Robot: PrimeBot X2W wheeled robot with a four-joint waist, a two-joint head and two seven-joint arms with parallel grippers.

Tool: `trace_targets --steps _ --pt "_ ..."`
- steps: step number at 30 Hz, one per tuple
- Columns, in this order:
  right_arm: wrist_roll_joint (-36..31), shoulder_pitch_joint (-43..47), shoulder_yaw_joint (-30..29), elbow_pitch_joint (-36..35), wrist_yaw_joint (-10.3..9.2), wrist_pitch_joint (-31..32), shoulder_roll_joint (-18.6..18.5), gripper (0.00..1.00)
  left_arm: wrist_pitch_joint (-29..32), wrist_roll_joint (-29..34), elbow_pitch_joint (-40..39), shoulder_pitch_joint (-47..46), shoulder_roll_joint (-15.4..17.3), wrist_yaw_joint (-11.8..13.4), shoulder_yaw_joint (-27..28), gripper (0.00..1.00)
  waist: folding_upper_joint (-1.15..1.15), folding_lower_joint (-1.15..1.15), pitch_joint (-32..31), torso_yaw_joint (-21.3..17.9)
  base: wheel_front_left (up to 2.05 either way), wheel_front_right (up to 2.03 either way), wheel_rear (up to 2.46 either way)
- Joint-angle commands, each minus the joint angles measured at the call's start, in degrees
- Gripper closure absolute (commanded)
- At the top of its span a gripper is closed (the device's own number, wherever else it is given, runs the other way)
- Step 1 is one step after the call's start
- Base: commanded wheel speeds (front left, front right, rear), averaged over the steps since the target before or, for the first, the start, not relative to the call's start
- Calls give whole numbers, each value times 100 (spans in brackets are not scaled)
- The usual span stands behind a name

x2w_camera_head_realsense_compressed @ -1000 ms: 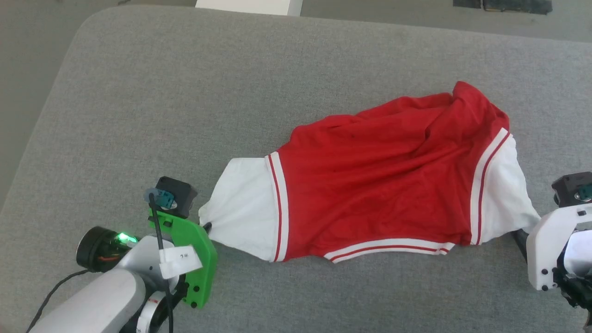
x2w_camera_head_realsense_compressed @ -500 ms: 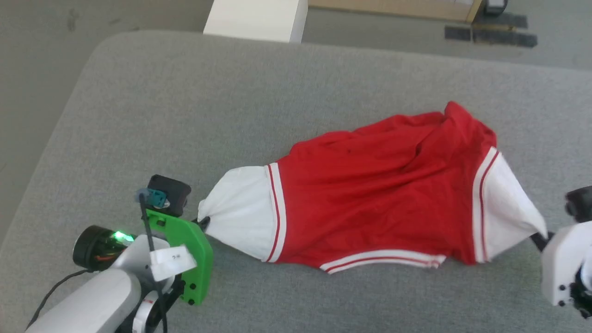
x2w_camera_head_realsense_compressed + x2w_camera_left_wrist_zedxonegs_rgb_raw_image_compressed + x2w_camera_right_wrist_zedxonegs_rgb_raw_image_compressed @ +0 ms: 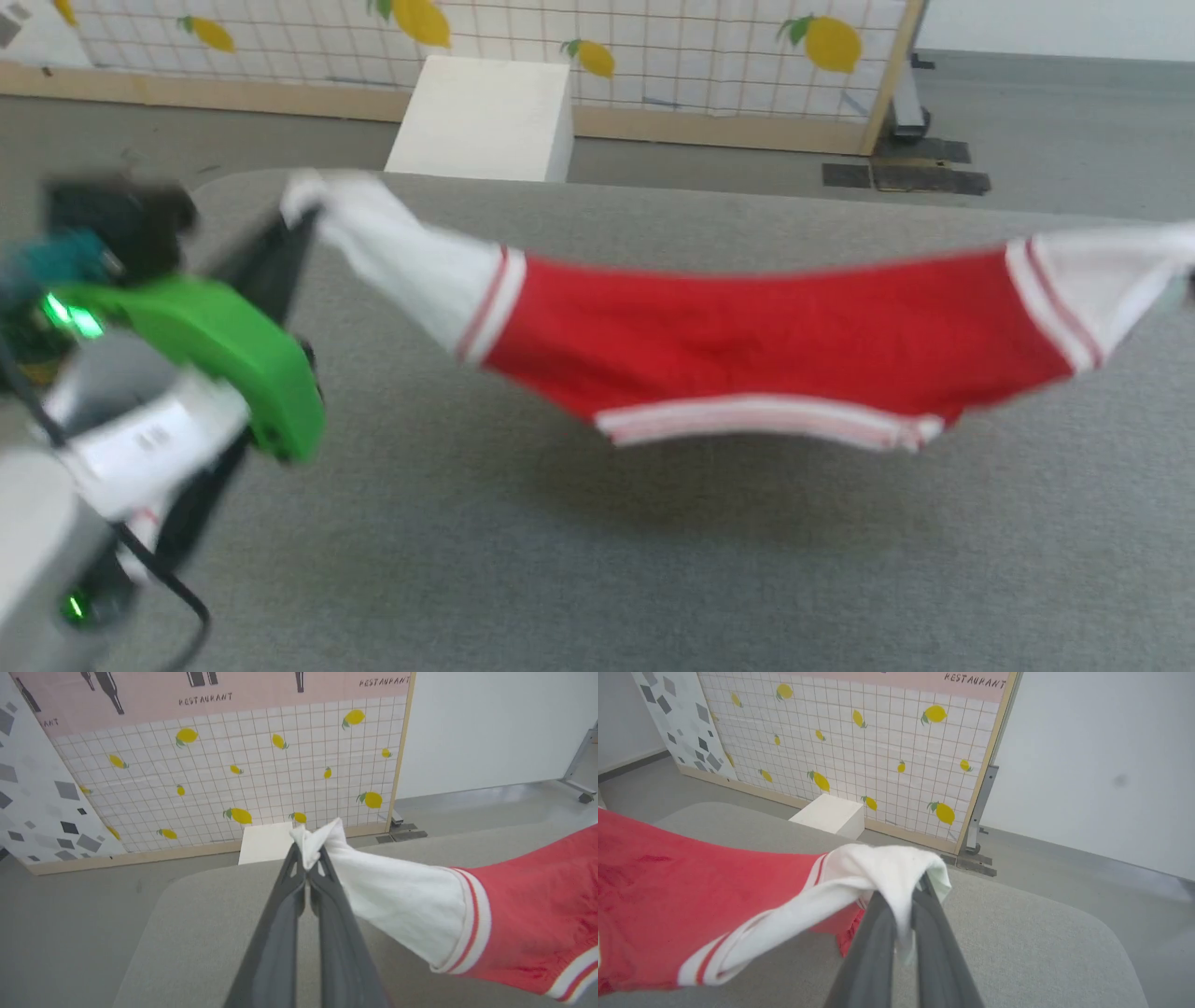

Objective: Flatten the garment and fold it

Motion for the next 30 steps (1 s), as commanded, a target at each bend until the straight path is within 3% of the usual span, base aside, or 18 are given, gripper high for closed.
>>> trace_targets --steps 1,9,14,18,24,30 --pt "67 -338 49 2 -8 25 -61 100 -60 -1 33 -306 -9 -62 113 100 0 0 20 -89 0 0 0" --pt "230 -2775 885 789 -8 51 -326 100 -155 72 1208 -2324 -503 -724 340 100 0 0 497 -345 0 0 0" --pt "53 -4596 1732 1780 -8 -222 -410 100 -327 321 2619 -3855 -864 -1257 304 100 0 0 989 -510 0 0 0" --pt "-99 -5881 2277 2699 -8 -637 -257 100 -527 563 3746 -4953 -1113 -1546 276 100 0 0 1343 -662 0 0 0" --pt "-386 -7302 2763 3997 -8 -1383 -81 100 -875 790 4981 -6192 -1449 -1799 271 100 0 0 1782 -763 0 0 0" --pt "-505 -7974 3080 4960 -8 -1917 97 100 -1189 881 5716 -6698 -1645 -1955 235 100 0 0 2154 -771 0 0 0"
